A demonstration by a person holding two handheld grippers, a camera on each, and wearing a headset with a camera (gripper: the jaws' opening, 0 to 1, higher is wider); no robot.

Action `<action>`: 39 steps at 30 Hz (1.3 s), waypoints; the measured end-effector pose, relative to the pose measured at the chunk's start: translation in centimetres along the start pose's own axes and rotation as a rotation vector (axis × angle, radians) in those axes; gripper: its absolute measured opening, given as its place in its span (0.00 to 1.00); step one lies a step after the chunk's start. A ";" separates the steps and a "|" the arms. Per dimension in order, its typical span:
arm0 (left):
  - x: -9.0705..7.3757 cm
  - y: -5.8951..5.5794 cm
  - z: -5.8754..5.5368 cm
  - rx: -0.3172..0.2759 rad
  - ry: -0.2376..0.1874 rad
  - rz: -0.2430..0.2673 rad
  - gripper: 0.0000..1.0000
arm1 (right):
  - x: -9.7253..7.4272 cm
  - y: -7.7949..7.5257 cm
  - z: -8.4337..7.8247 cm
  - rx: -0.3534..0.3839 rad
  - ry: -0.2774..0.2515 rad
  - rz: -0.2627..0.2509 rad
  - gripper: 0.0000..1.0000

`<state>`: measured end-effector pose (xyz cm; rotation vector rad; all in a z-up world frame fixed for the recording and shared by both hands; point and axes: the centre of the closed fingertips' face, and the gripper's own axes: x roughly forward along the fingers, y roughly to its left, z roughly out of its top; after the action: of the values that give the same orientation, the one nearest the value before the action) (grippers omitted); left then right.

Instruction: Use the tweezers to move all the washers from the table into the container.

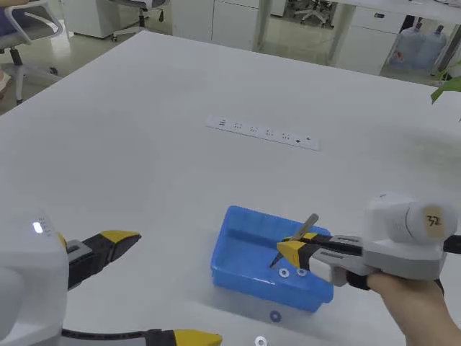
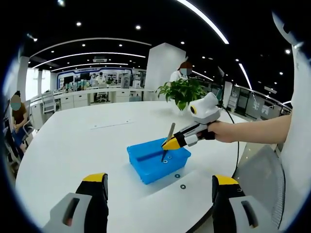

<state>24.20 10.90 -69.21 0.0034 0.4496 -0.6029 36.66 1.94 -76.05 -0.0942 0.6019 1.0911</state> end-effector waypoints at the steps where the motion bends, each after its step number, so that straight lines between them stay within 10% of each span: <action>1: 0.0 0.0 0.0 0.001 0.002 0.000 0.90 | 0.1 0.0 0.0 0.001 0.003 0.000 0.03; 39: 0.2 -0.2 -0.6 0.013 0.028 -0.014 0.89 | -1.6 1.3 1.0 -0.036 -0.044 -0.008 0.03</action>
<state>24.00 10.66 -69.80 0.0209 0.4736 -0.6199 35.40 1.60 -74.10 -0.1037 0.5422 1.0933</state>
